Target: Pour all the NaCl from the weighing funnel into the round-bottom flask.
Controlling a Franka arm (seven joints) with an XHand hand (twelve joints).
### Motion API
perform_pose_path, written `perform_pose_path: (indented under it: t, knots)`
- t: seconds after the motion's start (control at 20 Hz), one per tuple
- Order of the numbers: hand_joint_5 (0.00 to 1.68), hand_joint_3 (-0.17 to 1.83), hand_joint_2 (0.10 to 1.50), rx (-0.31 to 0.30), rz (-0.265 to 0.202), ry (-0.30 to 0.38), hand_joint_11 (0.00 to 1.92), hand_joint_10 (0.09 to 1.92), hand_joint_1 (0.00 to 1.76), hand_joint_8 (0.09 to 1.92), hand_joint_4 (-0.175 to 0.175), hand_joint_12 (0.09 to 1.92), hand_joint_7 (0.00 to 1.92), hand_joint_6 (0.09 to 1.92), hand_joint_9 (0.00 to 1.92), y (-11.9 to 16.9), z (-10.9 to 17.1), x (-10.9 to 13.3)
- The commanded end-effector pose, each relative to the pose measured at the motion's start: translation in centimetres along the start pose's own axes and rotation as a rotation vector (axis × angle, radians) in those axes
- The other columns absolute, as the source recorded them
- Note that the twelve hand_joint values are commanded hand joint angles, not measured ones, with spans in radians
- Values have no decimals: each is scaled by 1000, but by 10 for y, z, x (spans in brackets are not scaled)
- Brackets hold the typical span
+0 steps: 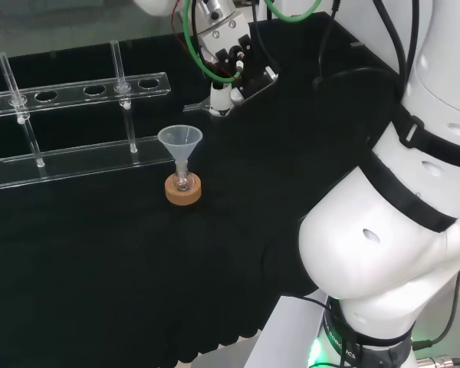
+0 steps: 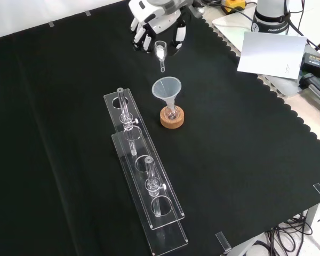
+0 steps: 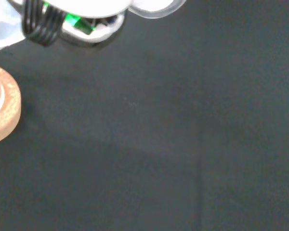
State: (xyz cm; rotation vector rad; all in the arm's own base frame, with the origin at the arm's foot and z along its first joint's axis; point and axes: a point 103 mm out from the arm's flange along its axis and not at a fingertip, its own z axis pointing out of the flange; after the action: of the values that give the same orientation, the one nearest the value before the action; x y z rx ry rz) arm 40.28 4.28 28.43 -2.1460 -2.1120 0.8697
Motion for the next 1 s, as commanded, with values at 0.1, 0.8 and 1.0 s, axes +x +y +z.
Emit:
perform_pose_path:
  t: [0.1,0.8,1.0]
  knots:
    - [1170,695,679,12,-5,-30,706,372,1100,662,175,1116,560,872,941,-4,1,7]
    - [1170,697,677,57,-7,-114,703,370,1100,663,175,1113,556,873,942,6,7,12]
    - [1170,698,677,65,-9,-141,705,369,1100,663,175,1112,555,874,942,7,9,14]
